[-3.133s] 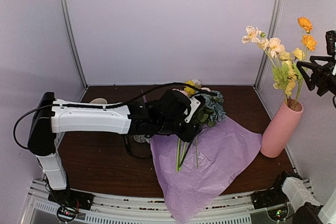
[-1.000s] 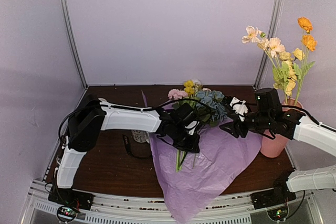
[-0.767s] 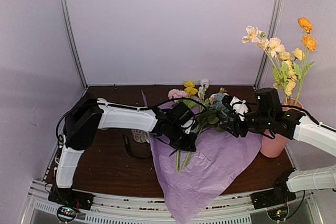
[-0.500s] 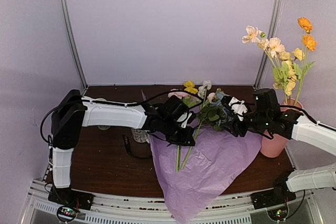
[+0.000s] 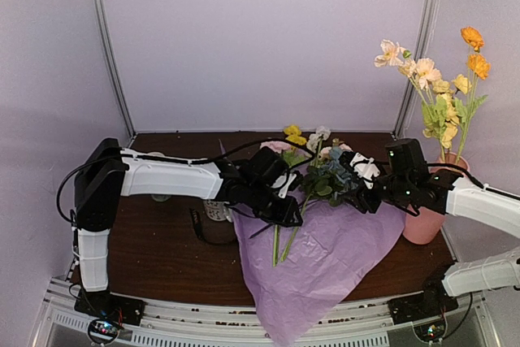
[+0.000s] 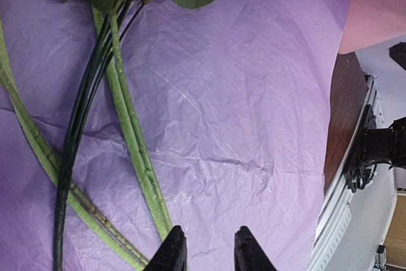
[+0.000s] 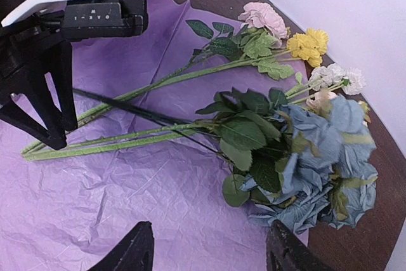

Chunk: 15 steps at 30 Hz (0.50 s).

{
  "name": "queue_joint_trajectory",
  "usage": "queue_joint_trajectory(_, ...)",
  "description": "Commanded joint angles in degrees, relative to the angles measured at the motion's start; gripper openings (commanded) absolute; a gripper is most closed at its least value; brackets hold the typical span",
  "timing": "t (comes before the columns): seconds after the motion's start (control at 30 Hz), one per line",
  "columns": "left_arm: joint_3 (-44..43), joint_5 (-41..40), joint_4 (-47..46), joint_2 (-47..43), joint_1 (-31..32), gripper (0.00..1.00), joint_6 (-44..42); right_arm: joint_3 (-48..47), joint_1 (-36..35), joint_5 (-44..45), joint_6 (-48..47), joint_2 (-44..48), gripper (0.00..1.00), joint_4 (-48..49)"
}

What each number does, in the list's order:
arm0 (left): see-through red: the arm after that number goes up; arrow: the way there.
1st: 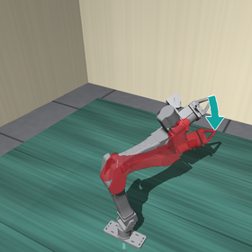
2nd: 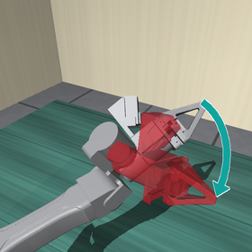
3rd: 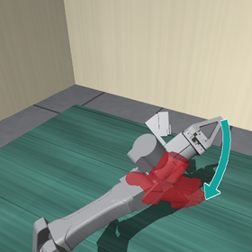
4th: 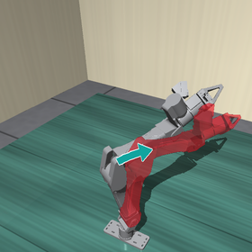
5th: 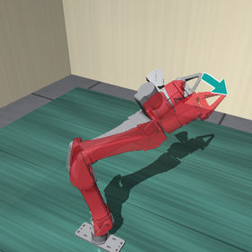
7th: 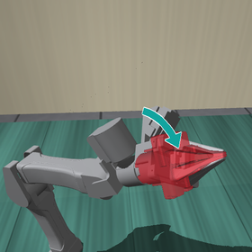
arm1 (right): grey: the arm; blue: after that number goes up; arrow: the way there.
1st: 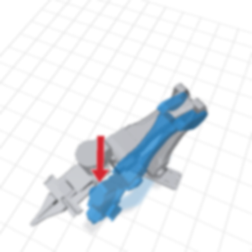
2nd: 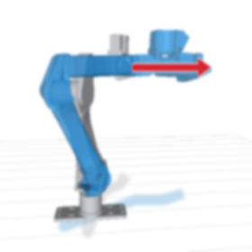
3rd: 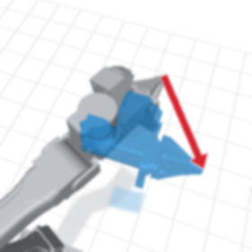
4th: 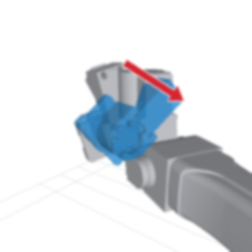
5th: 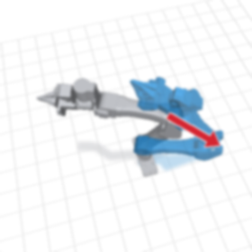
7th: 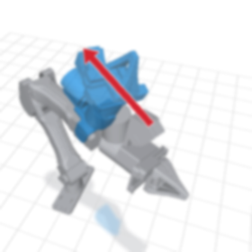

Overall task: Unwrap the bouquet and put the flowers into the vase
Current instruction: Adjust the fake flower with the flattened wrapping paper.

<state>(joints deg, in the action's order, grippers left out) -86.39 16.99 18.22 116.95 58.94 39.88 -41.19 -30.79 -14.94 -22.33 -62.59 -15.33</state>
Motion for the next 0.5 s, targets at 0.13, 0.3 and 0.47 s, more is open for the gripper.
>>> queue_joint_trajectory(0.13, -4.07, -6.64, 15.77, -5.40, 0.22, 0.37, -12.31, 0.08, -0.15, 0.23, 0.13, 0.10, 0.62, 0.74)
queue_joint_trajectory(0.3, -9.24, -15.19, 25.38, -2.80, -2.05, 0.40, -21.09, -0.06, -0.22, -0.78, 0.02, -0.33, 0.62, 0.41)
queue_joint_trajectory(0.47, -12.71, -15.91, 27.19, 1.00, -3.21, 0.43, -32.41, -0.04, -0.15, -1.40, -0.09, -0.26, 0.62, 0.09)
